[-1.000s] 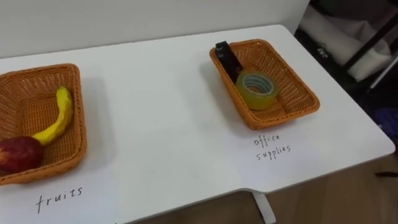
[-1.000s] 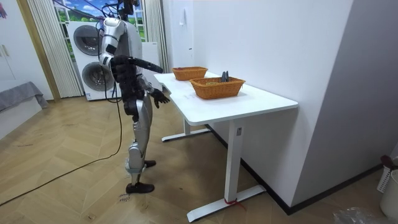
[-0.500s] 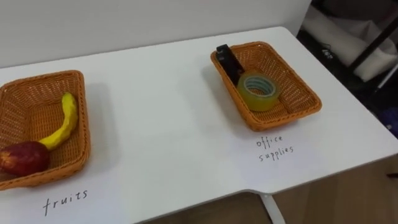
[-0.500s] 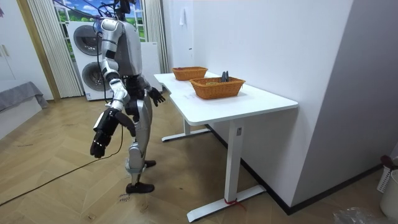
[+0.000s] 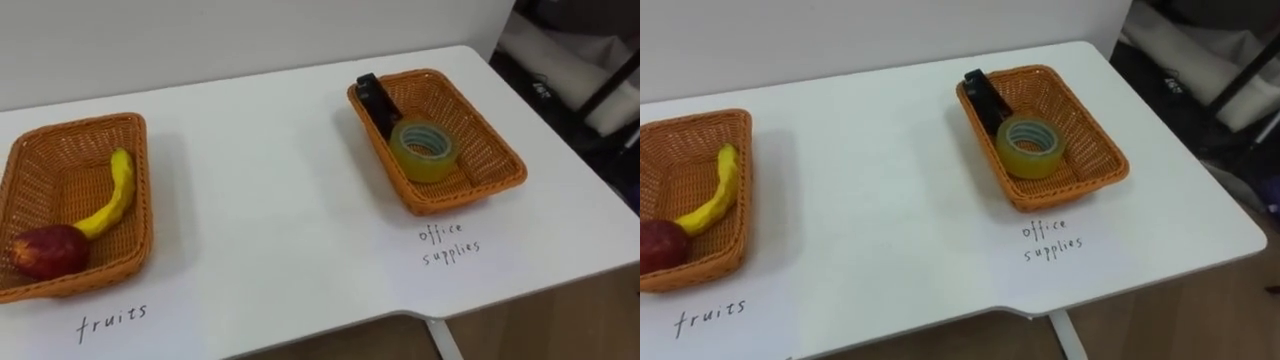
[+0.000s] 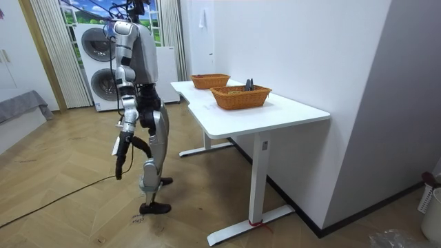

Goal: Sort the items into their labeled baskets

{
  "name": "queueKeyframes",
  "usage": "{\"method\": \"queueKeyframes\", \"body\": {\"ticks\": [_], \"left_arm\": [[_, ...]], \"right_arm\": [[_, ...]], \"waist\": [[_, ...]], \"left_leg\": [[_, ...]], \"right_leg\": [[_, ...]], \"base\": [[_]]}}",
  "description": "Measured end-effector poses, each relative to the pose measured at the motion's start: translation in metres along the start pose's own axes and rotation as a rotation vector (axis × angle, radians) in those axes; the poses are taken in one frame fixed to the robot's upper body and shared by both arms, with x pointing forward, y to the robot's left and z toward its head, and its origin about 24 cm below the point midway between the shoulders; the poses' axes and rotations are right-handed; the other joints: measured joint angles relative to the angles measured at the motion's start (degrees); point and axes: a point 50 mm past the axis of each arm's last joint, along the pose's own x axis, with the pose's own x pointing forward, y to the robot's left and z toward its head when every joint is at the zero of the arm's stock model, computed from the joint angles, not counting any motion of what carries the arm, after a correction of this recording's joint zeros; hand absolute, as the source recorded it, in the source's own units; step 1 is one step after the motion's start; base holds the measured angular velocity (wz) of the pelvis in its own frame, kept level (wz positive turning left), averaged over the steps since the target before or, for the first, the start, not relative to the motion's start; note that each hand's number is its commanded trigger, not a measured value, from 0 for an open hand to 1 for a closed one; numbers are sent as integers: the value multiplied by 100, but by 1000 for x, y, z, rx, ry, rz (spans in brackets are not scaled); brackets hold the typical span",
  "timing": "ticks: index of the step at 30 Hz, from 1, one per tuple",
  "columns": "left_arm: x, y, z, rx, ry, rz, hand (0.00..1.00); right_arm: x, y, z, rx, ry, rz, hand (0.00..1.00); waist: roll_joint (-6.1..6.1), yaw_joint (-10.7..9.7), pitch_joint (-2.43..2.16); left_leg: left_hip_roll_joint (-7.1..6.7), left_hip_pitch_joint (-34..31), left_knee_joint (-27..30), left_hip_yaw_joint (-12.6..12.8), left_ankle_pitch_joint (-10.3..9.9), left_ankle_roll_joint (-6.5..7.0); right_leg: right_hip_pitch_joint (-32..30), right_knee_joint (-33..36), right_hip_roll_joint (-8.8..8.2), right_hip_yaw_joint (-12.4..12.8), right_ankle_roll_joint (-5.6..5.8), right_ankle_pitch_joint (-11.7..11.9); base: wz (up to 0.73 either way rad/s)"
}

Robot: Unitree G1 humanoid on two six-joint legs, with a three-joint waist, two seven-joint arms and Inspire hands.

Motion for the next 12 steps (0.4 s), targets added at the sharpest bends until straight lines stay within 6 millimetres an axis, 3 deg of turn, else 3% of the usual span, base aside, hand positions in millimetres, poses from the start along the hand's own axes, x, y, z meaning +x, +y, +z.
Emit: {"method": "queueKeyframes", "body": {"ticks": [12], "left_arm": [[2, -13, -2, -135, 98, -117, 0]], "right_arm": [[-12, 40, -31, -749, 31, 420, 0]], "waist": [[112, 515, -15]], "left_leg": [[1, -79, 156, -24, -17, -6]], "right_leg": [[5, -11, -17, -90, -7, -4]], "base": [[2]]}}
